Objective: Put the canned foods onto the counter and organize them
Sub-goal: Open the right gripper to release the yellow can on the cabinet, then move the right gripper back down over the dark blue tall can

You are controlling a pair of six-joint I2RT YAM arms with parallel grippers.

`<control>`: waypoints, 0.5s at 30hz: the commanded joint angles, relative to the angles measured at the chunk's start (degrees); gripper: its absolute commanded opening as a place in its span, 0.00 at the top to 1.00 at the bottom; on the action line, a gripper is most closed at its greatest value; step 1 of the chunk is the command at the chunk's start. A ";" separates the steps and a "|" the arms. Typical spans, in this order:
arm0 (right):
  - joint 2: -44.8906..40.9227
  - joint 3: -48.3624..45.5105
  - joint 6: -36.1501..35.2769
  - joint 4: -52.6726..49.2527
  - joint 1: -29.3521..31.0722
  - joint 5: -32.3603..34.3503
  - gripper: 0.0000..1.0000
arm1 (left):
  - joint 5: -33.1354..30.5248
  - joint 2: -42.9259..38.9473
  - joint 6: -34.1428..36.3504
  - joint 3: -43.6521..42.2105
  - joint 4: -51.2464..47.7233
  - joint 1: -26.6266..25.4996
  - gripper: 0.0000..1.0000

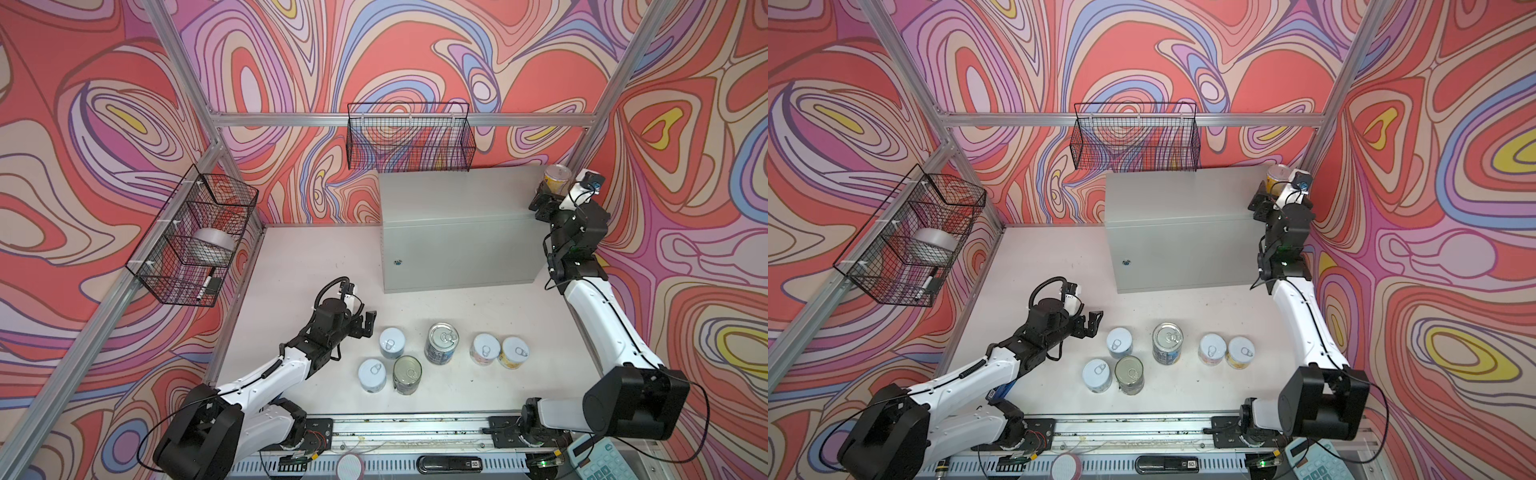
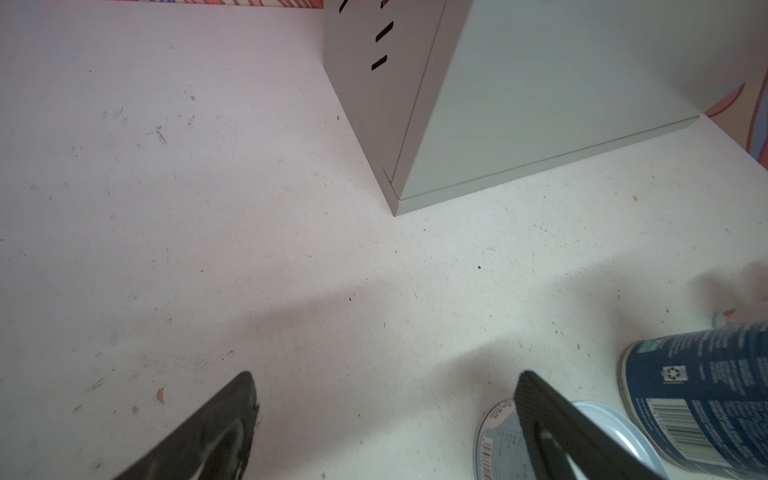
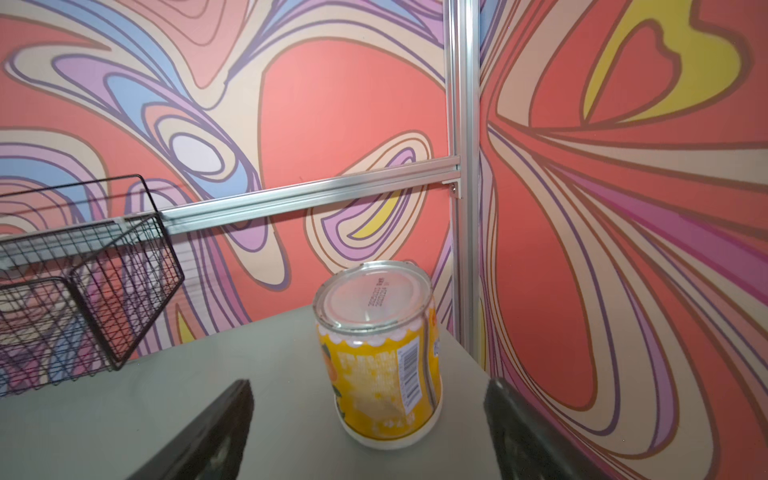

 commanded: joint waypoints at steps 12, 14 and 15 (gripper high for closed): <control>-16.50 -11.39 16.30 -18.45 1.37 -15.61 0.11 | -3.70 -0.53 2.24 1.40 -3.14 0.25 0.00; -17.60 -12.86 18.86 -21.07 1.34 -17.96 0.11 | -3.79 -0.16 2.13 2.50 -4.95 0.26 0.00; -18.45 -14.04 19.95 -22.05 1.34 -18.90 0.11 | -3.92 0.00 1.90 3.18 -6.05 0.28 0.00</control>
